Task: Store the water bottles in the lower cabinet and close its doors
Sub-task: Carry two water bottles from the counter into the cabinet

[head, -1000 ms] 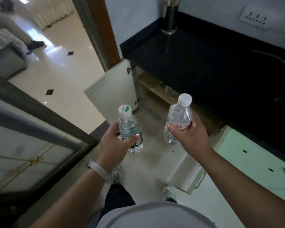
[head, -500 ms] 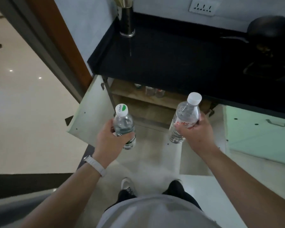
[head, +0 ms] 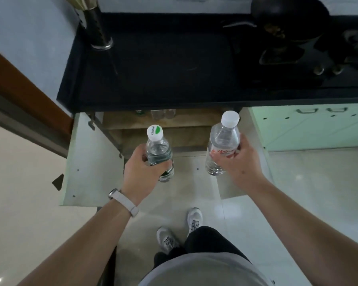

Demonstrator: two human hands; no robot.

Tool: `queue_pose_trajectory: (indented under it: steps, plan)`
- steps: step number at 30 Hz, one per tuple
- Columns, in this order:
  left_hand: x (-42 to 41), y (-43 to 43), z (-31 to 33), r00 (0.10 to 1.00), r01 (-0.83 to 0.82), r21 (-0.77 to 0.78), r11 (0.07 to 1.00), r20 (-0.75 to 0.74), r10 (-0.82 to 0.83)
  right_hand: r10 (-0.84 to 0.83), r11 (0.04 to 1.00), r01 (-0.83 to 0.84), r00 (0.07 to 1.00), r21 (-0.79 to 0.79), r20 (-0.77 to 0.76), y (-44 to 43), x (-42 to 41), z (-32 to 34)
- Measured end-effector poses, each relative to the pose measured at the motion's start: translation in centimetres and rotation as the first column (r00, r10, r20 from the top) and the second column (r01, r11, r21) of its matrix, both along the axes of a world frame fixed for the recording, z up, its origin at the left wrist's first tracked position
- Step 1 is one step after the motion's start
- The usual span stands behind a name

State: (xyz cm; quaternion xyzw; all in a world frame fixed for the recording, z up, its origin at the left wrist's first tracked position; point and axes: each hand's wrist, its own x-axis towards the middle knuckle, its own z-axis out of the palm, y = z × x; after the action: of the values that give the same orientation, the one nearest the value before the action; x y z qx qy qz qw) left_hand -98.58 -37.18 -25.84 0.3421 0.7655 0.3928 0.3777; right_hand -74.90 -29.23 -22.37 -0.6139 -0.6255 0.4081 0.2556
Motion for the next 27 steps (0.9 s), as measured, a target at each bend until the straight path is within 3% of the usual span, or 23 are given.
queue_pose_trajectory:
  steps: [20,27]
  plan:
    - [4.2,8.3,-1.9,0.989,0.063,-0.009,0.998,-0.132,-0.063,-0.059,0.992,0.048,0.994,-0.116,-0.092,7.8,2.2,-5.5]
    - [3.3,11.3,-6.9,0.989,0.122,-0.089,0.988,-0.069,-0.129,-0.116,0.981,0.105,0.991,-0.166,-0.059,10.1,0.3,-9.5]
